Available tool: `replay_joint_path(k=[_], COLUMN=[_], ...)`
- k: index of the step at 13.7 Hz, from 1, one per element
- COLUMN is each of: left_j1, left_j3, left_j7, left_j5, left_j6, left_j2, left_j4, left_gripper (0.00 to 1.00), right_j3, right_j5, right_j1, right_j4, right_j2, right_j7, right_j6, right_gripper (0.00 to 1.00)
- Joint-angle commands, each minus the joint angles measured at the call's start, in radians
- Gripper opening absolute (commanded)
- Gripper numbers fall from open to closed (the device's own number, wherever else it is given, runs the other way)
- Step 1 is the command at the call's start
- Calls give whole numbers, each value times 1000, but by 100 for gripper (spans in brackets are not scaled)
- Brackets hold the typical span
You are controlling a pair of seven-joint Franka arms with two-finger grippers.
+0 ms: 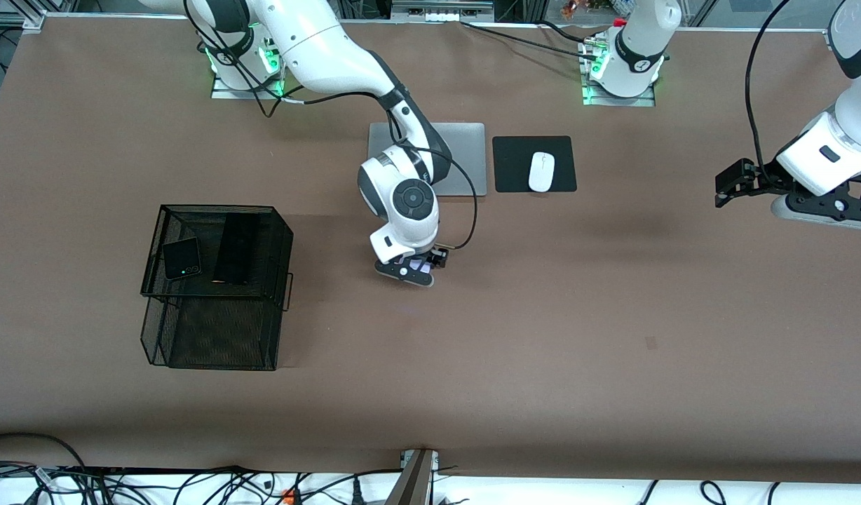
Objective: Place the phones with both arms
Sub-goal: 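Grasp the white HUAWEI phone with the right gripper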
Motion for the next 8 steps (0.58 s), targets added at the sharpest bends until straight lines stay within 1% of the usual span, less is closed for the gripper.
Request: replay_joint_path(k=[1, 2, 3, 5, 7, 8], left_j1=[-9, -9, -9, -9, -9, -9], left_j3=[7, 7, 7, 7, 7, 7], left_j7=[5, 3, 3, 3, 3, 3], left_j5=[6, 6, 6, 6, 6, 6], left_j6=[-9, -9, -9, -9, -9, -10], left_j2=[11, 11, 16, 17, 17, 17], left_j4=[25, 25, 25, 26, 26, 26], left_gripper=[100, 100, 100, 100, 100, 100], right_j3=[-7, -10, -29, -48, -51, -53], right_j5=[11, 11, 13, 15, 16, 15], right_j1=[-4, -10, -10, -22, -65, -89], right_j4=[1, 6, 14, 73, 138, 150], right_j2=[-39, -77, -106, -171, -224, -249], right_j7=[-32, -32, -33, -35, -71, -122], right_j6=[-10, -59, -119, -252, -387, -445], right_gripper=[23, 23, 23, 23, 23, 23])
